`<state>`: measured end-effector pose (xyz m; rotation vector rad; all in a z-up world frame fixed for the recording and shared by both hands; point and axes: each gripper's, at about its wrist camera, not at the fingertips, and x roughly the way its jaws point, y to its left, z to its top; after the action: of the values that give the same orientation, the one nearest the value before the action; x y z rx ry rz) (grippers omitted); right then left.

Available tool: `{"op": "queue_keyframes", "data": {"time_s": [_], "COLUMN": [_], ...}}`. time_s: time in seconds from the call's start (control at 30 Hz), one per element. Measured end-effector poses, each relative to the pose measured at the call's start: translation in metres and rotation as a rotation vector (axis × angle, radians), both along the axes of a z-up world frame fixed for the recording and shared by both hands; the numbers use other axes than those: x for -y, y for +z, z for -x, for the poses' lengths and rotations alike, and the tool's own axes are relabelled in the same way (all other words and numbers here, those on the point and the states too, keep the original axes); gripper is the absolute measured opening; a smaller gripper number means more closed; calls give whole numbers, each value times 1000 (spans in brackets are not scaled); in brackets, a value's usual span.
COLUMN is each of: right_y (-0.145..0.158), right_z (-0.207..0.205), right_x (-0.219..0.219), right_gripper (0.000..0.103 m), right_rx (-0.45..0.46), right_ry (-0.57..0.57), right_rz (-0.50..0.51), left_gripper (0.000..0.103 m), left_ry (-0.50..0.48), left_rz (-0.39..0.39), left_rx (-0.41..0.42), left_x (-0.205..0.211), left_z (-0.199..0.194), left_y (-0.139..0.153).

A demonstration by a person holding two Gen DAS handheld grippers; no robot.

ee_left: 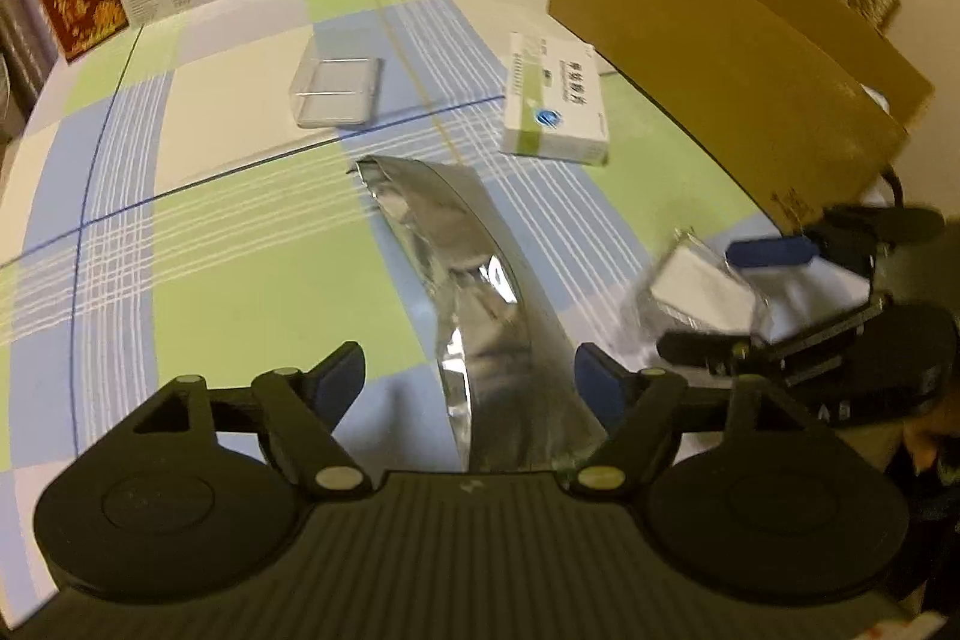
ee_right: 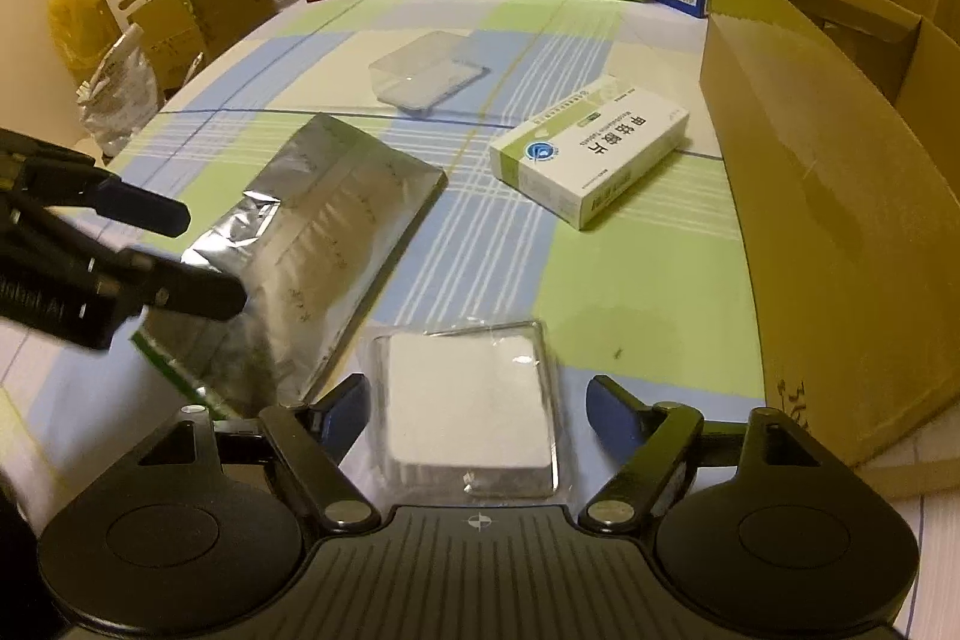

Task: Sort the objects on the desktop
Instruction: 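Lift the clear tray and foil bag off the table toward the cardboard box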

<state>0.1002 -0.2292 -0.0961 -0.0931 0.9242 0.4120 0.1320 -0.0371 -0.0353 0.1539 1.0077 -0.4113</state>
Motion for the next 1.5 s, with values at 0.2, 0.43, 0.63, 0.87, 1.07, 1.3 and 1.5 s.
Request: {"op": "queue_keyframes", "data": {"time_s": [0.2,0.43,0.63,0.87,1.07,1.3,1.5], "right_y": [-11,-12,-11,-12,-11,-11,-11], "right_z": [-9,-22,-28,-26,-20,-12,-13], "right_x": [-5,-1,6,5,5,3,5], "right_gripper": [65,58,58,58,58,58,58], "right_rx": [-8,28,29,43,45,52,51], "right_ry": [45,2,-37,-29,-18,-9,-16], "right_rz": [13,35,16,25,31,31,25], "left_gripper": [73,74,73,71,39,34,49], "left_ry": [31,12,7,-11,-43,-43,-25], "left_rz": [19,-2,-62,-118,-132,-114,-127], "left_rx": [-47,-76,-106,-113,-108,-104,-125], "left_x": [6,23,37,46,43,36,36], "left_z": [-27,-49,-59,-62,-55,-29,-34], "left_y": [-11,-23,-38,-47,-40,-36,-38]}}
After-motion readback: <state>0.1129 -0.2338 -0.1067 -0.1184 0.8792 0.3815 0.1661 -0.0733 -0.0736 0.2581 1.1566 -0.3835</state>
